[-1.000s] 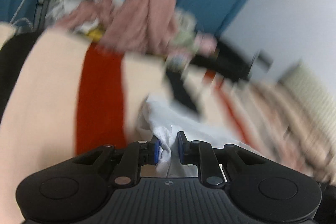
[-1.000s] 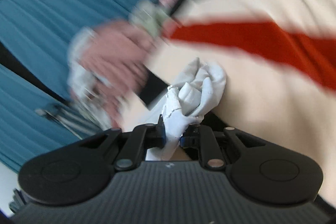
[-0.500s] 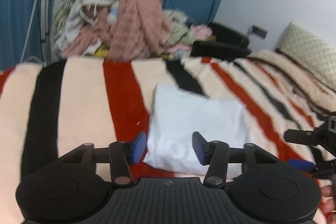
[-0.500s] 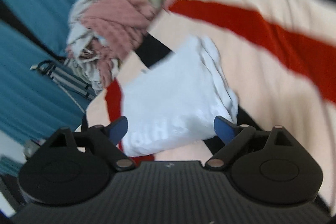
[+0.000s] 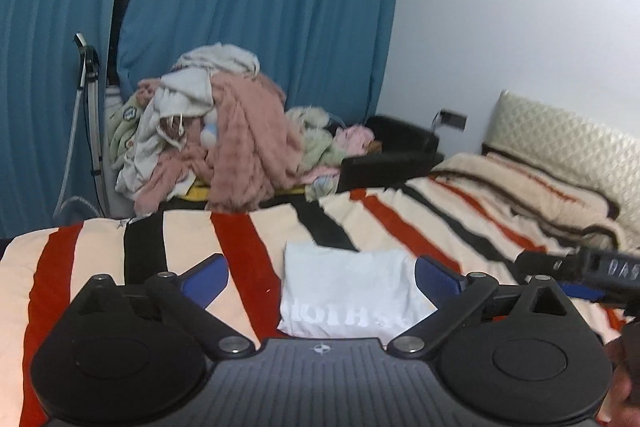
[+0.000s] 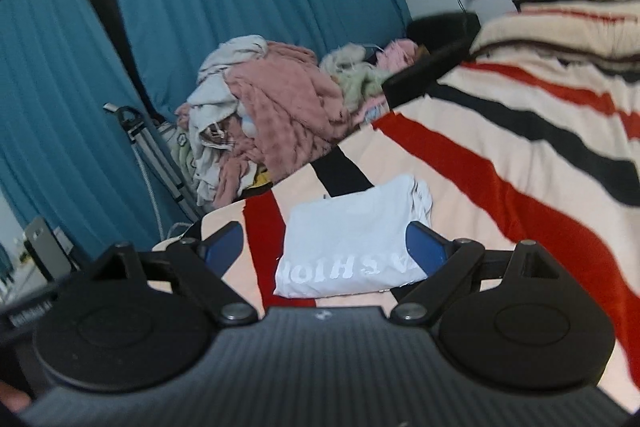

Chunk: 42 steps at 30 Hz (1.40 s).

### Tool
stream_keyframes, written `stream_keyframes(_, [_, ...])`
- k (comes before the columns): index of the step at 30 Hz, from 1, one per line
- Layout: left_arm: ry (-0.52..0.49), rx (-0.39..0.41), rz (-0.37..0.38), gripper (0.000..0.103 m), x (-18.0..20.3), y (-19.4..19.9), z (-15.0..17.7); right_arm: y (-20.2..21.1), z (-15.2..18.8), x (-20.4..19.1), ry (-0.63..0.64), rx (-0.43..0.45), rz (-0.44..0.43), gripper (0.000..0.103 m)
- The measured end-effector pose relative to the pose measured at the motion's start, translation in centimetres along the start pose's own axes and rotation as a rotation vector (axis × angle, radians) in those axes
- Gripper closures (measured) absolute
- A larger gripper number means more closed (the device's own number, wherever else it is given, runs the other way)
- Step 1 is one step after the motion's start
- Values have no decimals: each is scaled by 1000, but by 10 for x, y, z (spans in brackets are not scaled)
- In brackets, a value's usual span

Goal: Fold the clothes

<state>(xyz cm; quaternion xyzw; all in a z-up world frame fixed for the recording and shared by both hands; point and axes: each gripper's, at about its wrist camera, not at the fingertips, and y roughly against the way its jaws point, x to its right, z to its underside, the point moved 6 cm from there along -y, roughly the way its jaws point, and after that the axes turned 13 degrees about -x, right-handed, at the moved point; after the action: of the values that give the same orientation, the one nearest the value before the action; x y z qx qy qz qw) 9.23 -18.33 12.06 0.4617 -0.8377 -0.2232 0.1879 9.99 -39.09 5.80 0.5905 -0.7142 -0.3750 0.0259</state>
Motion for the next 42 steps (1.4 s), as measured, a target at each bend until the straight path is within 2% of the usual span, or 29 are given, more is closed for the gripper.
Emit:
stream_keyframes(7, [-45, 53, -26, 0, 8, 75, 33, 46, 38, -29, 124, 71, -13, 13])
stream_keyframes(10, [-70, 41, -20, 0, 7, 86, 50, 53, 55, -37, 136, 92, -35, 13])
stream_keyframes(16, [-87, 67, -80, 0, -7, 93, 82, 44, 87, -44, 155, 124, -9, 13])
stream_keyframes(19, [-70, 70, -72, 0, -16, 91, 95, 33, 101, -45, 164, 124, 13, 14])
stream_keyframes(24, [-76, 85, -101, 0, -26, 78, 108, 13, 117, -44, 187, 131, 45, 14])
stream_keyframes(33, [-17, 71, -67, 0, -35, 50, 129, -14, 131, -40, 234, 147, 120, 14])
stream_keyframes(39, [-4, 51, -57, 0, -38, 35, 135, -28, 137, -38, 246, 82, 143, 14])
stream_keyframes(42, [0, 29, -55, 0, -40, 28, 140, -25, 139, -42, 268, 79, 145, 14])
